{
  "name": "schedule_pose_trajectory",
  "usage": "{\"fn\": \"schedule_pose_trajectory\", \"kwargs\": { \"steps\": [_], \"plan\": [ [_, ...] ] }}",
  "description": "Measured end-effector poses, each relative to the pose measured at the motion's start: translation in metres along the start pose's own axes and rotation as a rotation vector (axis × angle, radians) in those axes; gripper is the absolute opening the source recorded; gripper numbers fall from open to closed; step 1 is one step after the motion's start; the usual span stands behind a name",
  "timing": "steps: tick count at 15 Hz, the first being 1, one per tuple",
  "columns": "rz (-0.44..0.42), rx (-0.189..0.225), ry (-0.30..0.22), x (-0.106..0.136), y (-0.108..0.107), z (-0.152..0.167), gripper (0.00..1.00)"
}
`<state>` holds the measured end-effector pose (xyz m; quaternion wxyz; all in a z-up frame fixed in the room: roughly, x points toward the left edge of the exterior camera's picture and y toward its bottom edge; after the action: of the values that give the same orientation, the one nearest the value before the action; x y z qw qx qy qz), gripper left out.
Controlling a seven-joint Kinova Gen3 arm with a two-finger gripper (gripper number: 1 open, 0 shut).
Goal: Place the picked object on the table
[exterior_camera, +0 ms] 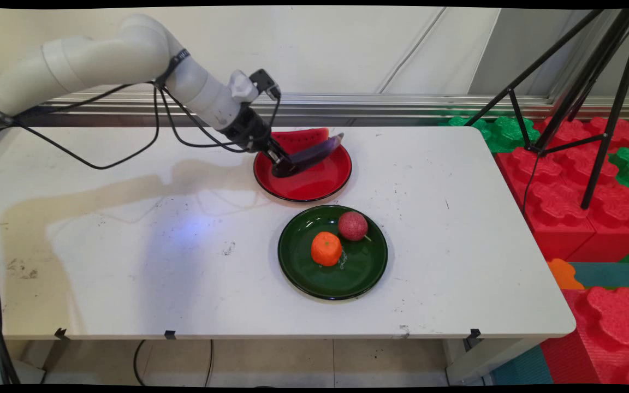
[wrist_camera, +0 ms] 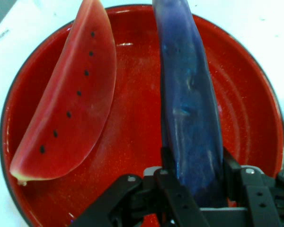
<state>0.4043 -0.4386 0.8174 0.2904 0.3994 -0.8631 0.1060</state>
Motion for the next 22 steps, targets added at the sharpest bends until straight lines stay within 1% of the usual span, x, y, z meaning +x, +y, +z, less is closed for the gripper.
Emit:
{"fn": "schedule_pose_trajectory", "kwargs": {
  "steps": [6,11,14,18,22],
  "plan": [
    [0.012,-0.018,0.028,-0.003,0.006,-0.048,0.0],
    [0.027,-0.048,0.023,-0.017,0.016,-0.088,0.0],
    [0.035,-0.068,0.008,-0.028,0.022,-0.107,0.0],
    [0.05,-0.09,-0.025,-0.047,0.028,-0.131,0.0],
    [0.087,-0.116,-0.077,-0.07,0.035,-0.145,0.0]
  ]
}}
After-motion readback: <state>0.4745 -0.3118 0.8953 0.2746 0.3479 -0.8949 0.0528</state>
